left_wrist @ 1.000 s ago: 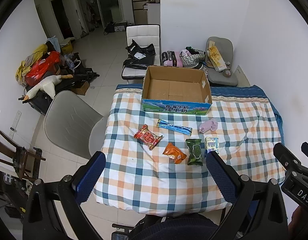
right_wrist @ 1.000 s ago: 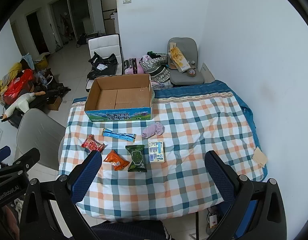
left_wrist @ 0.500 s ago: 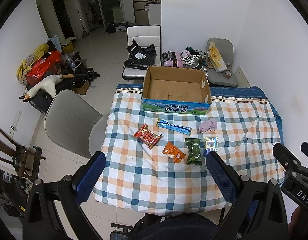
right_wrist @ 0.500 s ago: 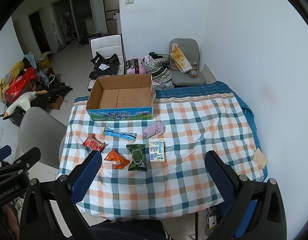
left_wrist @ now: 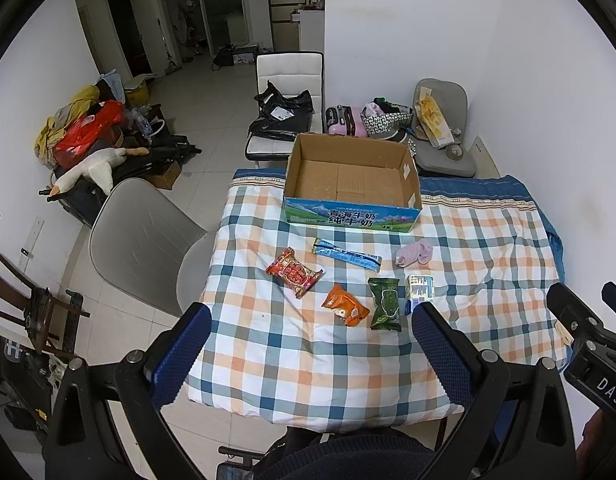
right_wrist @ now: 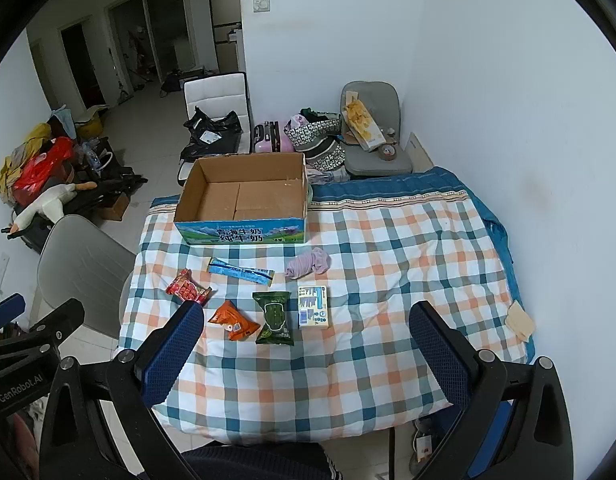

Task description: Organize soft objects

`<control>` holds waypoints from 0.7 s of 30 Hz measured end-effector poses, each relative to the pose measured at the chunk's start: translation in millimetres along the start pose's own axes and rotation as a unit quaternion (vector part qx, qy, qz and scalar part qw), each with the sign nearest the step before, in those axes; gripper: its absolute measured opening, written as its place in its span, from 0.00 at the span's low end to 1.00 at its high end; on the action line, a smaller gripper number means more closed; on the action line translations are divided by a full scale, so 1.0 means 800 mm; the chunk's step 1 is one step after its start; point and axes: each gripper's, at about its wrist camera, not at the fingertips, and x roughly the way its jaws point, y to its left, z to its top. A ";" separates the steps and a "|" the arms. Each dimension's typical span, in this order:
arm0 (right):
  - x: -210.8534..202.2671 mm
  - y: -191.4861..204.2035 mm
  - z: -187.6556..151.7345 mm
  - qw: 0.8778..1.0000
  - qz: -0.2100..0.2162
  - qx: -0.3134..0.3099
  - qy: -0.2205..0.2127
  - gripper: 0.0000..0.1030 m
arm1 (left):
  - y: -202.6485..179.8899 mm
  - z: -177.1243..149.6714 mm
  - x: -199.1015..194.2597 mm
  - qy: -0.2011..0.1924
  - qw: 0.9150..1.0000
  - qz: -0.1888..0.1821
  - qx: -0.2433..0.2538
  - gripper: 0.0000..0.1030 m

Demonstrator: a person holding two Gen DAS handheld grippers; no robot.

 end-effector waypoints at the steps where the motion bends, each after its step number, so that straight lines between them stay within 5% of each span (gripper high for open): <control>1: -0.003 0.000 0.005 1.000 0.001 -0.001 0.000 1.00 | 0.000 0.000 0.000 0.000 1.000 -0.001 0.000 1.00; 12: 0.001 0.001 0.009 1.000 0.005 0.005 0.006 1.00 | -0.016 0.017 0.020 0.000 1.000 -0.004 -0.013 1.00; 17: 0.062 -0.012 0.028 0.998 0.015 0.020 0.052 1.00 | -0.020 0.035 0.103 0.038 0.998 -0.014 -0.037 1.00; 21: 0.160 -0.023 0.020 0.993 0.035 0.033 0.106 1.00 | -0.020 0.028 0.204 0.109 0.992 -0.019 -0.054 1.00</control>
